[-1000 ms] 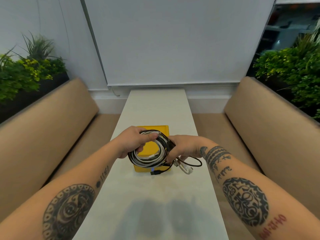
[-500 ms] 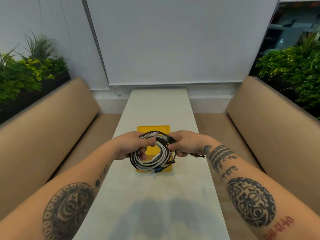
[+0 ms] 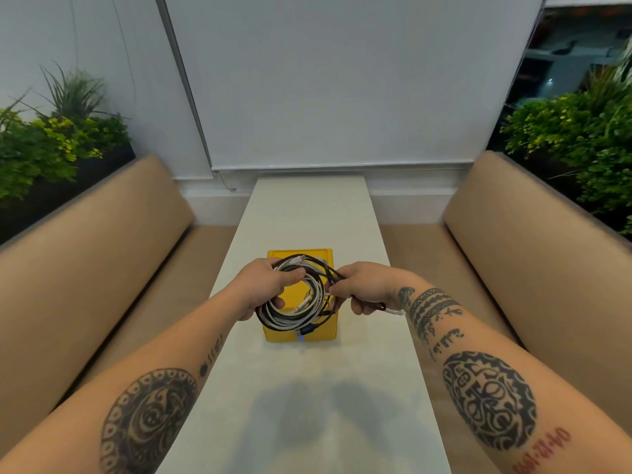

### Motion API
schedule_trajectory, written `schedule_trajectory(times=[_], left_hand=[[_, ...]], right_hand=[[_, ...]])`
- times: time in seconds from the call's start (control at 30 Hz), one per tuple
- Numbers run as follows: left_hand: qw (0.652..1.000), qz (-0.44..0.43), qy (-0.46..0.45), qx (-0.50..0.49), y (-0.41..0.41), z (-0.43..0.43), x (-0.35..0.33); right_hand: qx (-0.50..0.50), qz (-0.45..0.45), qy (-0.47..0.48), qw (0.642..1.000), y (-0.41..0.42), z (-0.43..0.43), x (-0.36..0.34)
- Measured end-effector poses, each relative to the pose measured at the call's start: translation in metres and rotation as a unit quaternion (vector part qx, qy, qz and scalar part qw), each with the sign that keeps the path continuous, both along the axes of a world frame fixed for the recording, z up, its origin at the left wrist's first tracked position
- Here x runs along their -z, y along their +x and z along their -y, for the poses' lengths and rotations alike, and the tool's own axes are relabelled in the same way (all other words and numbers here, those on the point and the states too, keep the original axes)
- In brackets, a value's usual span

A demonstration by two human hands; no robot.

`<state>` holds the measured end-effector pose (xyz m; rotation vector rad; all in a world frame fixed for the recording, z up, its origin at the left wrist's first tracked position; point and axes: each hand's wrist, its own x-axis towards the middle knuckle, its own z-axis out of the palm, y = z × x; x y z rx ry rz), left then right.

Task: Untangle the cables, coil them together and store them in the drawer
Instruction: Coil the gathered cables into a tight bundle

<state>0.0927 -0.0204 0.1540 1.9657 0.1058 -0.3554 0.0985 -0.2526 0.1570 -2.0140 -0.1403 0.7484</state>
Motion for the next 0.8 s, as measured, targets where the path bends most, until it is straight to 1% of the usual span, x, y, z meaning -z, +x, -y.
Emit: schedule_trajectory(times=[0.2, 0.37, 0.47, 0.6, 0.7, 0.8], left_hand=[[0.999, 0.020, 0.031, -0.007, -0.005, 0.002, 0.000], [0.998, 0.027, 0.051, -0.022, -0.006, -0.005, 0.003], [0.998, 0.026, 0.041, -0.033, -0.007, -0.006, 0.007], [0.998, 0.021, 0.040, -0.033, -0.008, -0.006, 0.008], [0.998, 0.029, 0.029, -0.047, -0.008, -0.004, 0.010], [0.996, 0.041, 0.005, -0.080, -0.007, -0.001, 0.015]], right_hand=[[0.021, -0.053, 0.000, 0.998, -0.002, -0.001, -0.001], [-0.012, -0.075, -0.067, 0.995, -0.007, 0.003, -0.006], [-0.006, -0.068, -0.072, 0.995, -0.007, 0.003, -0.006], [0.022, -0.116, -0.005, 0.993, -0.006, 0.007, -0.004], [0.105, -0.163, 0.069, 0.979, -0.006, 0.002, -0.005], [0.171, -0.183, 0.147, 0.957, -0.007, -0.011, -0.008]])
